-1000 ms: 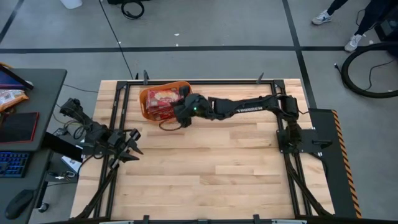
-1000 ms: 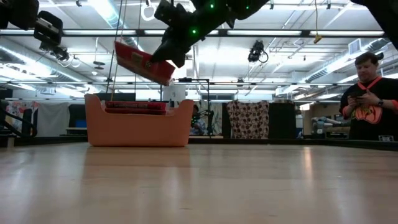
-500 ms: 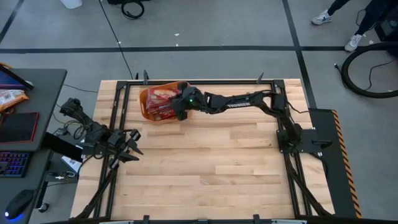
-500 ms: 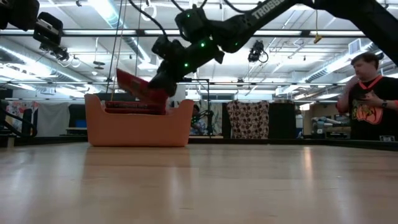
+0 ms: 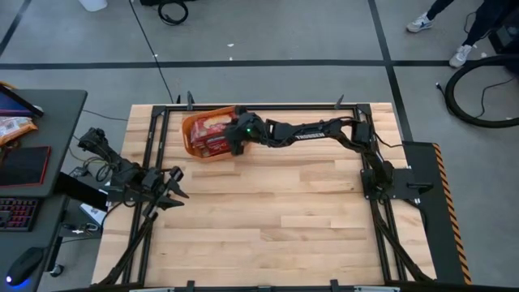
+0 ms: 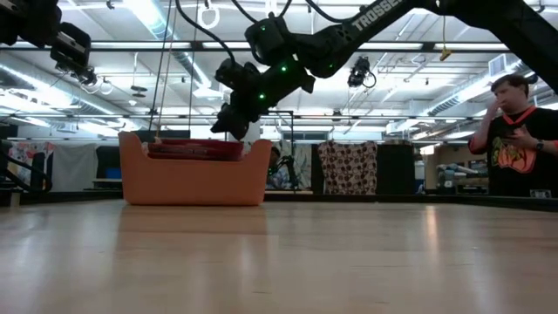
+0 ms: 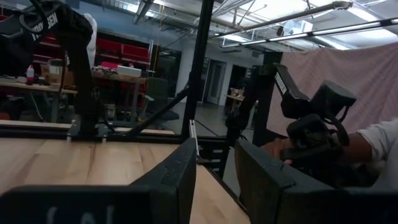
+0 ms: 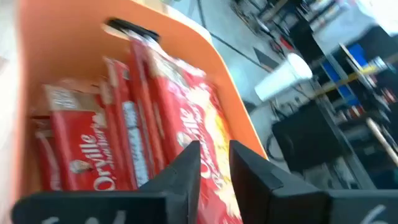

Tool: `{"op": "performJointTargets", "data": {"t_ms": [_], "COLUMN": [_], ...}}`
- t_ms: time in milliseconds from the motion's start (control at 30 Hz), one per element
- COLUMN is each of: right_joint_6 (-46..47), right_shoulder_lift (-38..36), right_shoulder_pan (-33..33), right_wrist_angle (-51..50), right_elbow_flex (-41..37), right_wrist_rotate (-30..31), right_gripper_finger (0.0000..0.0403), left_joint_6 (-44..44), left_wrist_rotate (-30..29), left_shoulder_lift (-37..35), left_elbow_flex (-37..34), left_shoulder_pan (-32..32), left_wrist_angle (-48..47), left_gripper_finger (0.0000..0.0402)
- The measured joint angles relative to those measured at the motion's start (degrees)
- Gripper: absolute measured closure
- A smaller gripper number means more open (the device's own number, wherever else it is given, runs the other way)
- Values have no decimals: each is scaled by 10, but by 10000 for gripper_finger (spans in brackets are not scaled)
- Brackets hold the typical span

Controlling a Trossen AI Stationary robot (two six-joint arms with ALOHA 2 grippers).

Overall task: Sort popcorn bags into baskets
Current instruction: Return to Home Position

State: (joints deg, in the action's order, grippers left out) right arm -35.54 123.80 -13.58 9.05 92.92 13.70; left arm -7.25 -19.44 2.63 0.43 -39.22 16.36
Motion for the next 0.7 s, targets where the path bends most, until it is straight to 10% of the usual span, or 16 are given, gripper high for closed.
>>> {"op": "performJointTargets", "data": {"t_ms": [700], "right_joint_6": [118], "right_shoulder_lift": [-2], "right_shoulder_pan": [9], "right_wrist_angle": [-155], "right_elbow_flex": [52], "right_wrist_rotate": [29], "right_gripper_finger": [300], "left_joint_6": [21], "left_wrist_rotate": [0], "left_shoulder_lift": [0], "left_elbow_flex": [0], "left_shoulder_pan": [0], "left_wrist_angle": [0], "left_gripper_finger": [285]}}
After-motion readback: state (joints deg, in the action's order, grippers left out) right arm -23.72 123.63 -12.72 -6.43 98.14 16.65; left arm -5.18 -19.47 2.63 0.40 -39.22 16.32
